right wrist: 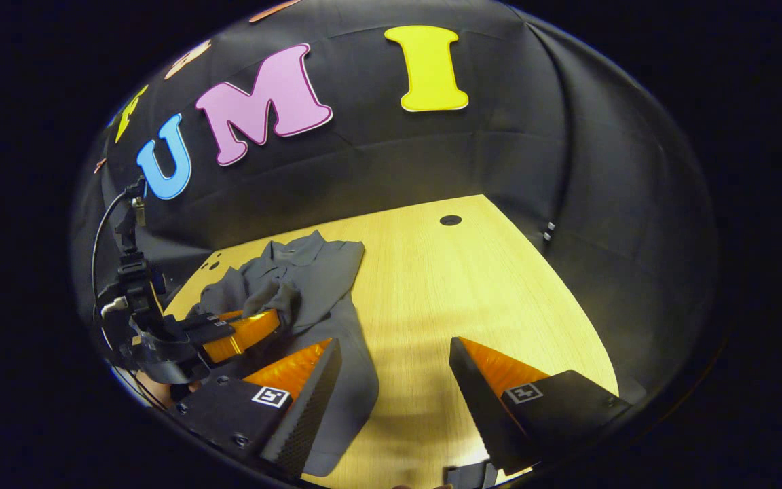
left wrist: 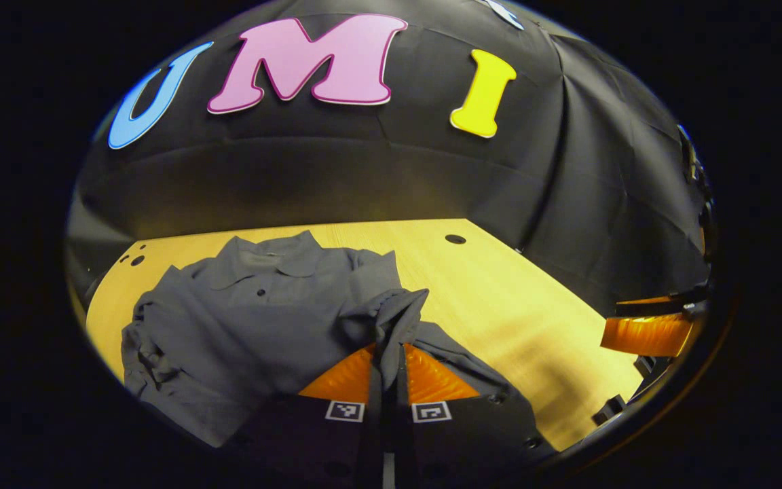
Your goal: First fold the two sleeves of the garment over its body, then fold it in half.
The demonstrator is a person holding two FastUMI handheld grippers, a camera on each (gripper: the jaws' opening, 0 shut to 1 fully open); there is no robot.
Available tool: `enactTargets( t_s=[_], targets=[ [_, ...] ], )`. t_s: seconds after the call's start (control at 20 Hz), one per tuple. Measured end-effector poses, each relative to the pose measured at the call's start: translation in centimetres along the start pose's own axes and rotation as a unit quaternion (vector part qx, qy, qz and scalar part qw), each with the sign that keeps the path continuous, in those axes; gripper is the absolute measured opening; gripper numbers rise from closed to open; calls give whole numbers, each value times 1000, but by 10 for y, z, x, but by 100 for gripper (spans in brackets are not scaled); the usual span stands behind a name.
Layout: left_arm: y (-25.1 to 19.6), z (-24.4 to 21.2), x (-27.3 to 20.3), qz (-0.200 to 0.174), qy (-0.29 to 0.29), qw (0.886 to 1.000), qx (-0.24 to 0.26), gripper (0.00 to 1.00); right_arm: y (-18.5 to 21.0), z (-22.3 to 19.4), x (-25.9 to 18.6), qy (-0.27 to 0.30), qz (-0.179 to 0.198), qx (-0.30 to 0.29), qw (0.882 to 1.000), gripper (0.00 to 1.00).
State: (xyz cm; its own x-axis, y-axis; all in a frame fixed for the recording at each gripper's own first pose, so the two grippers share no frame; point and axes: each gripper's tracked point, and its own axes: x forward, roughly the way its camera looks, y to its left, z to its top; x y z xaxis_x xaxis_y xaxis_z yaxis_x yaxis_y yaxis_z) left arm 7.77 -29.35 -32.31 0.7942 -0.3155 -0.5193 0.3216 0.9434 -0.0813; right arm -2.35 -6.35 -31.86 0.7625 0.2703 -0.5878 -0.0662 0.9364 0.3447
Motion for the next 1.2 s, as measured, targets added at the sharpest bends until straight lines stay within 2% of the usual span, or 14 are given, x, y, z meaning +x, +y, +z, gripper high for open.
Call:
enactTargets(
  t_s=[0.1, 0.15, 0.2, 0.3, 0.35, 0.4, 0.45, 0.6, 0.9, 1.0, 1.05, 1.1, 1.2],
  targets=[
    [-11, -14, 6, -26, 13, 1000, -6, 19, 3, -2, 1, 2, 3, 2, 1000, 99],
    [-17, -19, 6, -37, 20, 999, -12, 19, 5, -3, 1, 2, 5, 3, 1000, 99],
    [-17, -23, 6, -42, 24, 999, -14, 26, 8, -4, 1, 4, 7, 2, 1000, 99],
    [-18, -29, 3, -45, 26, 999, -16, 48, 13, -6, 2, 6, 10, -1, 1000, 99],
    [-20, -29, 2, -47, 25, 998, -15, 68, 15, -6, 2, 7, 11, -2, 1000, 99],
    [-21, -29, -1, -50, 22, 998, -13, 65, 17, -6, 2, 7, 11, -2, 1000, 99],
    [-21, -26, -6, -53, 18, 998, -10, 75, 19, -6, 3, 7, 12, -2, 1000, 99],
    [-21, -23, -21, -55, 10, 998, -13, 79, 27, -6, 1, 6, 12, -4, 1000, 99],
    [1, -13, -74, -42, -9, 999, -21, 80, 48, -9, -4, 9, 19, -13, 1000, 99],
    [23, -5, -93, -29, -19, 999, -15, 88, 58, -11, -8, 11, 26, -15, 999, 99],
    [35, -1, -103, -20, -25, 999, -12, 87, 63, -12, -10, 14, 30, -18, 999, 99],
    [49, 2, -113, -11, -30, 999, -10, 93, 66, -14, -13, 16, 32, -21, 999, 99],
    [77, 7, -131, 6, -38, 999, -7, 94, 73, -19, -20, 22, 34, -26, 999, 99]
  ],
)
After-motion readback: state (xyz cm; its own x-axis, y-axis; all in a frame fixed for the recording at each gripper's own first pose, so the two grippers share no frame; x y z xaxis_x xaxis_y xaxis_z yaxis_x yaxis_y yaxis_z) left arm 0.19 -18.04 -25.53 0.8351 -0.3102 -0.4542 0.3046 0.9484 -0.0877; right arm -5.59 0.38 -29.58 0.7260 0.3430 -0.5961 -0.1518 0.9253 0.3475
